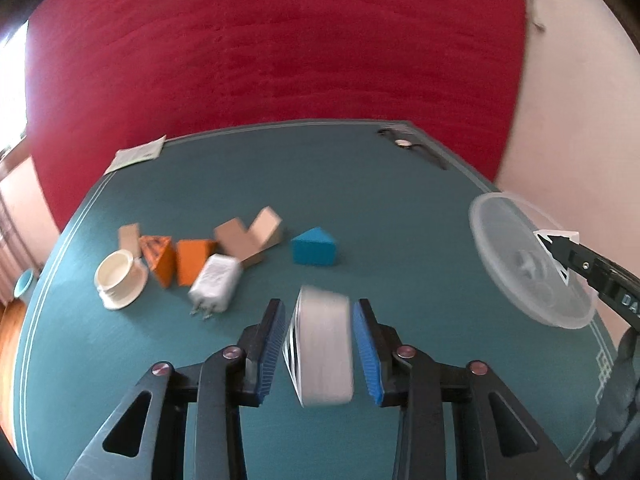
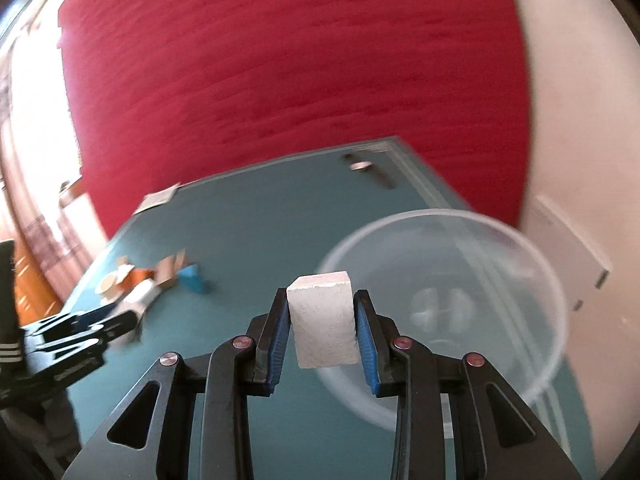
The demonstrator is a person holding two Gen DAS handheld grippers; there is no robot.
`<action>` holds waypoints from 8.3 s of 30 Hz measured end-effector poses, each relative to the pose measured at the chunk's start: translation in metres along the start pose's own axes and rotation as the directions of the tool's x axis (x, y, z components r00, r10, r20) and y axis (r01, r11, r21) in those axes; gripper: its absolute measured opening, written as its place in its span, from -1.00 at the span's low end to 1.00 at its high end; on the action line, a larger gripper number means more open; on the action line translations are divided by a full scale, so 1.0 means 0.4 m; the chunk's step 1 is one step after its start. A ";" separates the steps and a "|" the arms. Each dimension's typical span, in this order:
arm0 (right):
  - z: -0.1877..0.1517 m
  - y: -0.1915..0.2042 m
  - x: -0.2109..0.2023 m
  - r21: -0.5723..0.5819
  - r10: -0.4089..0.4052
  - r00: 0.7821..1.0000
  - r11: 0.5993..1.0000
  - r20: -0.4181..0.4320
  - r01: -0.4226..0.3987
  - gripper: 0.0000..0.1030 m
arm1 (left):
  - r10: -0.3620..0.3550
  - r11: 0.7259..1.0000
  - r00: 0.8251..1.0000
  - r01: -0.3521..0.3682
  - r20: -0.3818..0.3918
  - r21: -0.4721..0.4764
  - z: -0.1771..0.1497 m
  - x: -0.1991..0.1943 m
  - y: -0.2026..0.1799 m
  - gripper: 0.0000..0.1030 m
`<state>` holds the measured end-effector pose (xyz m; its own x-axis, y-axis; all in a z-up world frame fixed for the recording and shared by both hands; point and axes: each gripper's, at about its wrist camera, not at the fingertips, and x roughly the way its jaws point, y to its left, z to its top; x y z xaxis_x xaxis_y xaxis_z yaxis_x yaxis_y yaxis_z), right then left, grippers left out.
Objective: Organize rigid objects
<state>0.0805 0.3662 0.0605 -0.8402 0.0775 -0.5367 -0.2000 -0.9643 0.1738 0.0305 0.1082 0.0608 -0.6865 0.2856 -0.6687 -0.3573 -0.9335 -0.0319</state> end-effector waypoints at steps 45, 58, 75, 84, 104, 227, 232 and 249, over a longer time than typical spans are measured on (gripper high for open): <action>-0.087 -0.002 -0.085 -0.046 -0.102 0.988 0.993 0.114 0.108 -0.05 | 0.106 0.992 0.976 -0.116 -0.191 -0.042 -0.178 -0.027 0.106 0.47; -0.094 0.002 -0.088 -0.054 -0.086 0.990 0.994 0.110 0.092 -0.05 | 0.093 0.994 0.983 -0.101 -0.160 -0.042 -0.182 -0.023 0.107 -0.16; -0.063 -0.052 -0.094 0.042 -0.166 0.977 0.986 0.137 0.162 -0.05 | -0.142 0.974 0.989 0.145 -0.034 0.175 0.007 -0.009 -0.162 -0.16; -0.046 -0.095 -0.108 0.121 -0.264 0.949 0.962 0.172 0.245 -0.05 | -0.276 0.931 0.961 0.275 -0.032 0.241 0.087 0.037 -0.313 -0.16; -0.042 -0.136 -0.114 0.216 -0.336 0.918 0.932 0.211 0.292 0.38 | -0.193 0.972 0.981 0.190 0.006 0.141 0.087 0.056 -0.286 0.96; -0.011 0.516 0.350 -0.153 0.066 0.963 0.982 -0.260 -0.109 -0.34 | 0.235 0.927 0.969 -0.246 -0.072 -0.283 0.009 0.134 0.507 0.06; -0.020 0.496 0.316 -0.133 0.074 0.965 0.985 -0.253 -0.110 -0.34 | 0.236 0.928 0.969 -0.246 -0.067 -0.282 0.009 0.133 0.504 0.06; -0.018 0.398 0.198 -0.066 0.046 0.982 0.996 -0.185 -0.059 -0.34 | 0.235 0.929 0.970 -0.244 -0.064 -0.277 0.005 0.131 0.489 0.06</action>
<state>-0.0143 0.2170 0.0398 -0.7405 -0.0150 -0.6719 -0.1161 -0.9819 0.1499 -0.0766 -0.0589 0.0211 -0.7093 0.0433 -0.7035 0.0108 -0.9973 -0.0722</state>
